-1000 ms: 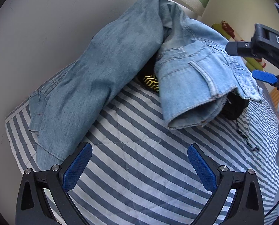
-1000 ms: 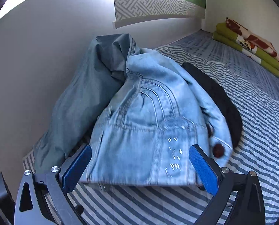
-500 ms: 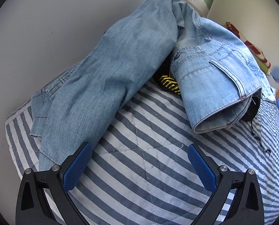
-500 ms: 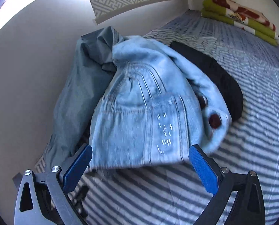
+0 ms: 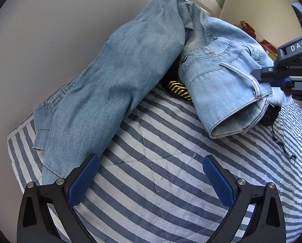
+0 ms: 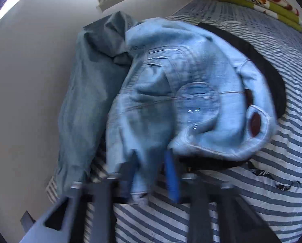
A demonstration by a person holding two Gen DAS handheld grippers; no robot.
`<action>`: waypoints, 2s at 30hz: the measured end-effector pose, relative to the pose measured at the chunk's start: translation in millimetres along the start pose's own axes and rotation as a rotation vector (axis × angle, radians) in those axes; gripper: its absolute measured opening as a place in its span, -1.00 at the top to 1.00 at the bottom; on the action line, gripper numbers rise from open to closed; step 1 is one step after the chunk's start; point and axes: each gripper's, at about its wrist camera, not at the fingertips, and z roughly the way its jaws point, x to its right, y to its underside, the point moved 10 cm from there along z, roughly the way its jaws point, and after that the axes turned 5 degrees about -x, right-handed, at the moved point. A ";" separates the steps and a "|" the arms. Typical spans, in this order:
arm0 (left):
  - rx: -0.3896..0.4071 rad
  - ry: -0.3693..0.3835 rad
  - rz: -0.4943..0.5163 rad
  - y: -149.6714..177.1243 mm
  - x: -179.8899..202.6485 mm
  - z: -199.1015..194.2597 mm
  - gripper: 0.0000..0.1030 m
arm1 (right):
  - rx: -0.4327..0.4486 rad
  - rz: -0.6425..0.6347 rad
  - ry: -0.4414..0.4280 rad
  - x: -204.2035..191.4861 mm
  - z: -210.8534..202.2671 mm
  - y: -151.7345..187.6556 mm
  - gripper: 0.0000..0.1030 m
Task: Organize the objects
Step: 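Reach both tools to the clothes pile and grasp the light-blue denim jacket with the right tool, then lift the denim jacket with the right tool and lay it flat across the bed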
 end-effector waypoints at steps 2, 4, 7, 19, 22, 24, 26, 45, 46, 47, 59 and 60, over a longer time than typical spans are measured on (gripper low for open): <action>0.004 0.005 -0.003 0.8 -0.3 -1.1 -0.99 | 0.052 -0.010 0.029 4.5 -15.3 0.8 0.91; 0.007 -0.006 0.004 2.6 -0.6 -1.5 -0.99 | 0.085 -0.019 0.042 11.0 -30.4 4.1 0.92; 0.018 -0.005 0.020 5.9 1.0 -4.6 -0.98 | 0.134 -0.031 0.094 32.1 -60.9 13.2 0.93; 0.098 0.040 0.128 -1.2 52.7 -69.1 -0.94 | 0.267 0.052 0.253 171.3 -201.1 88.9 0.97; 0.130 0.042 0.171 -4.8 70.1 -93.7 -0.94 | 0.296 0.106 0.270 202.9 -231.9 119.4 0.97; 0.150 0.034 0.201 -7.4 81.2 -109.9 -0.94 | 0.323 0.148 0.292 223.9 -251.2 136.8 0.97; 0.161 0.028 0.218 -8.9 90.0 -122.9 -0.94 | 0.359 0.186 0.332 250.1 -274.7 155.5 0.97; 0.022 0.045 0.351 58.3 144.7 -123.2 -0.94 | 0.560 0.676 0.756 514.8 -472.4 319.5 0.97; 0.017 0.043 0.368 60.2 149.0 -120.3 -0.94 | 0.544 0.695 0.748 524.2 -470.7 325.7 0.97; 0.019 0.035 0.385 60.6 153.2 -117.9 -0.94 | 0.506 0.701 0.738 530.5 -462.0 327.0 0.96; -0.052 0.051 0.434 34.9 226.3 -52.7 -0.95 | 0.328 0.391 0.731 453.0 -404.7 316.7 0.27; -0.060 0.046 0.431 32.4 228.9 -45.5 -0.95 | 0.330 0.382 0.708 448.3 -403.1 314.0 0.18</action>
